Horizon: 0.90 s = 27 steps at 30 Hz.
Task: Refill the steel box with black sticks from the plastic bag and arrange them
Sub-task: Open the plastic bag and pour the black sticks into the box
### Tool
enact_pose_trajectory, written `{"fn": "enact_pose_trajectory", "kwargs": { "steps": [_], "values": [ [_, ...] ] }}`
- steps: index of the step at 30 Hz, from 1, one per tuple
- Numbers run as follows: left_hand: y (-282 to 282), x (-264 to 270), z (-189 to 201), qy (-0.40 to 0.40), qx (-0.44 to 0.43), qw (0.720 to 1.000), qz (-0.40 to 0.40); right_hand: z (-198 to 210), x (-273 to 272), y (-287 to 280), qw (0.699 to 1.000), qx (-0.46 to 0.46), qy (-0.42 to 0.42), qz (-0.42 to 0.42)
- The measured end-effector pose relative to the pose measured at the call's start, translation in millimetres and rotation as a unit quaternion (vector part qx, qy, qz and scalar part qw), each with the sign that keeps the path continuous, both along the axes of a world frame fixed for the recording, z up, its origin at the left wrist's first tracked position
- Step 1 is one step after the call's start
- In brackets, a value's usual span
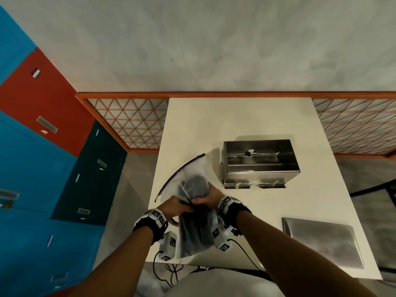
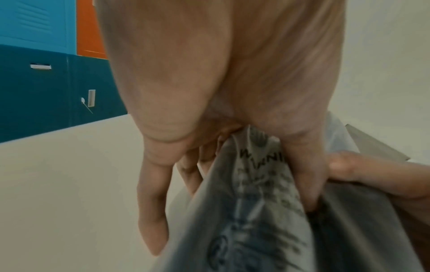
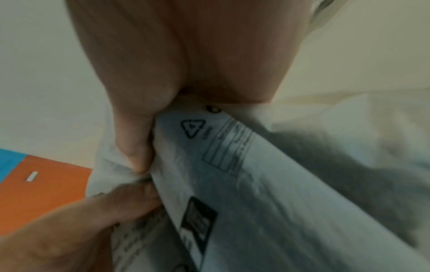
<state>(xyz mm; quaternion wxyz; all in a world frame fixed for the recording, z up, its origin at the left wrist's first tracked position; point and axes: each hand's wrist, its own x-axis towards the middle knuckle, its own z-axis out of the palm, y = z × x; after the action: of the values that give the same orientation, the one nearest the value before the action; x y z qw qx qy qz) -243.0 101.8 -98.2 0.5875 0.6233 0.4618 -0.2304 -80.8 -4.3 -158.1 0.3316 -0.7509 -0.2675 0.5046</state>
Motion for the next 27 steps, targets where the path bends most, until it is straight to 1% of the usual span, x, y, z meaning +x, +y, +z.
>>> {"fn": "enact_pose_trajectory", "kwargs": {
  "steps": [1, 2, 5, 7, 10, 16, 19, 23, 25, 27],
  "values": [
    [-1.0, 0.6, 2.6, -0.016, -0.001, 1.000, 0.008, 3.5, 3.3, -0.8, 1.000, 0.011, 0.002, -0.011],
    [-1.8, 0.6, 5.0, -0.030, 0.001, 0.999, 0.020, 15.3, 5.5, -2.5, 1.000, 0.018, 0.003, -0.025],
    [-8.1, 2.8, 12.9, -0.109, 0.011, 0.992, 0.060, 40.3, 12.1, -9.8, 0.996, 0.064, 0.013, -0.060],
    [-11.9, 5.4, 19.2, -0.161, 0.010, 0.983, 0.088, 53.5, 18.8, -16.9, 0.993, 0.098, 0.032, -0.053],
    [-17.3, 9.4, 26.5, -0.211, 0.006, 0.973, 0.099, 78.4, 28.5, -32.9, 0.995, 0.097, 0.038, -0.001],
    [-36.1, 31.0, 42.6, -0.297, 0.037, 0.947, 0.118, 105.6, 47.0, -70.3, 0.990, 0.138, -0.012, -0.033],
    [-46.4, 38.7, 50.3, -0.316, 0.052, 0.940, 0.115, 109.1, 56.1, -90.2, 0.987, 0.145, -0.038, -0.052],
    [-60.0, 50.2, 58.9, -0.304, 0.081, 0.945, 0.094, 114.5, 62.5, -107.6, 0.981, 0.179, -0.022, -0.072],
    [-63.7, 56.0, 63.4, -0.298, 0.103, 0.946, 0.071, 119.5, 64.0, -109.7, 0.970, 0.227, 0.005, -0.087],
    [-68.9, 62.5, 69.8, -0.302, 0.100, 0.946, 0.057, 125.6, 65.7, -110.0, 0.958, 0.261, 0.043, -0.110]
  ]
}}
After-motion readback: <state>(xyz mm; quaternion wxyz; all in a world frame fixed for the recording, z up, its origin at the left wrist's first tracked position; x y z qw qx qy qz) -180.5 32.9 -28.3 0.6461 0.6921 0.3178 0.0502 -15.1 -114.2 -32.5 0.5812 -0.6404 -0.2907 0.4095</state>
